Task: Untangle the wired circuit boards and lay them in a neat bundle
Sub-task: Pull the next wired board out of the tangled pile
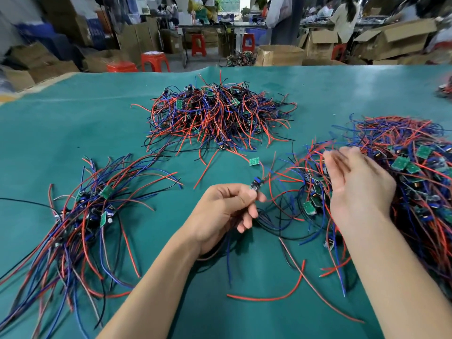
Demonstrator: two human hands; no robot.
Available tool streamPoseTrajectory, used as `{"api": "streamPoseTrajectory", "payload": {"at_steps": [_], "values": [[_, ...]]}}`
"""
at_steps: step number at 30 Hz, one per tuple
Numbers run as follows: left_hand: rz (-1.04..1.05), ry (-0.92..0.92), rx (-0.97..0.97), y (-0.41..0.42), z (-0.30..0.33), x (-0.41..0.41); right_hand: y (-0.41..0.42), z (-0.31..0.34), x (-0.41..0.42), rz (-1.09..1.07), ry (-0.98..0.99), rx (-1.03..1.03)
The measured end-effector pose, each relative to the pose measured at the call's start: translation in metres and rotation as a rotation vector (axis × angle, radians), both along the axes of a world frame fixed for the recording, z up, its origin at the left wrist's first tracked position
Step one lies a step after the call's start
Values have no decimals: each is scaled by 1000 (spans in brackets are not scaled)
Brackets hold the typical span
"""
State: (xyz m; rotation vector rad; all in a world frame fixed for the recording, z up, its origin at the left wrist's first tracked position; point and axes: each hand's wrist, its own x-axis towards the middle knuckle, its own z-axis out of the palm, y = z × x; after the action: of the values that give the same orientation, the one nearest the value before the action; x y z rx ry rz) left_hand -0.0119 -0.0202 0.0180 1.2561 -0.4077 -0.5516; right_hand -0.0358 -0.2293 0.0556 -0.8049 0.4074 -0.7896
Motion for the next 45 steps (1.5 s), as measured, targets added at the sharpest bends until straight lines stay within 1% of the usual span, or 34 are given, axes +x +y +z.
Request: {"api": "streamPoseTrajectory", "payload": {"at_steps": [1,2,4,6,7,8,9,12,16,20,24,26,29,33,35,38,40,41,42,43,45], "values": [[48,3,-22,0,0,2,3,1,0,25,21,2],[84,1,-36,0,-1,3,9,1,0,71,69,-49],[118,-10,-35,-1,-1,3,25,-5,-2,253,174,-250],[109,-28,-19,-1,-2,3,41,-11,-5,476,264,-528],[97,-37,-8,-1,-2,2,48,-14,-7,549,299,-671],[84,-50,9,-1,-2,2,52,-16,-9,584,316,-765],[70,-66,29,0,-2,2,54,-17,-10,587,313,-793],[39,-110,77,0,-4,1,53,-15,-10,565,260,-707],[-1,-123,87,0,-6,1,52,-14,-11,533,219,-744],[-56,-97,86,1,-4,1,52,-12,-9,336,168,-756],[-72,-119,120,1,-3,1,30,-5,-6,126,123,-619],[-87,-134,127,-1,-2,-1,22,-1,-7,82,103,-562],[-99,-134,122,1,-1,-1,24,10,-8,70,49,-505],[-106,-115,128,3,0,-1,25,48,-11,-19,-62,-501],[-99,-116,140,0,0,-2,37,74,-16,65,-117,-534],[-60,-82,128,-2,-1,-1,71,109,-6,324,-215,-538],[-48,-78,113,-1,-1,-1,108,124,22,531,-179,-494],[-44,-82,100,-1,-1,-1,130,129,41,635,-93,-486],[-35,-83,86,-1,0,-2,151,133,53,741,25,-539],[-27,-80,76,-1,0,-4,169,131,62,837,118,-680],[-27,-71,68,0,1,-5,192,113,74,1034,200,-1069]]}}
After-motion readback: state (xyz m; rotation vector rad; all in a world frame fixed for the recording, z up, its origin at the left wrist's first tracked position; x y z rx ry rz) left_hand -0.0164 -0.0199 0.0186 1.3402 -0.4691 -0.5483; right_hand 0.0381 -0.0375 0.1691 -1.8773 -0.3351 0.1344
